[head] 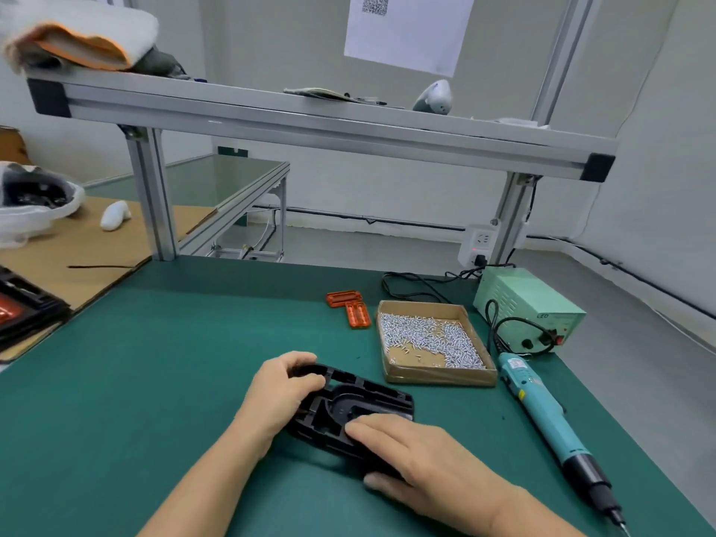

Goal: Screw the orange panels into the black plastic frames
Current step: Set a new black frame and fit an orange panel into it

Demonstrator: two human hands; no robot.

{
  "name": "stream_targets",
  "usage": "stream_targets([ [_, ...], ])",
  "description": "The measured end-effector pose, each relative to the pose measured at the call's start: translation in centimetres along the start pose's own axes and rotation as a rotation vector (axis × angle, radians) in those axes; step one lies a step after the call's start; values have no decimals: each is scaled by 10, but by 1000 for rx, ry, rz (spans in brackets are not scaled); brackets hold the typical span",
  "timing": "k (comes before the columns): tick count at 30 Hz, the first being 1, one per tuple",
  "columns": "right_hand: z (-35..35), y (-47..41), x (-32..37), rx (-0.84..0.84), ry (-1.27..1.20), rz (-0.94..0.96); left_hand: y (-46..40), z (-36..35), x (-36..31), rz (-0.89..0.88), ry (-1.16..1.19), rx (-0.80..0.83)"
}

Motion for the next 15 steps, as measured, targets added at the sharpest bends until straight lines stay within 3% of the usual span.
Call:
stream_targets([
  [3,6,-1,-3,75,-43,-5,1,-3,0,-91,-137,-98],
  [6,14,-16,-12,6,-34,-51,-1,-4,4,-103,-165,-152],
  [10,21,-46,-47,-68,26,-244,-4,-1,10,-113,-204,-203],
  [15,12,-79,-100,25,111,-512,-3,1,13,-147,-205,-243],
])
Point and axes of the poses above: each hand's wrist, its own y-axis away from the middle knuckle, its own z-axis out of the back of the hand, x = y × z, the point moved 2 cm from there along -y, towards the middle knuckle, and after that the axes turned 11 degrees about z, right-handed, at the moved point
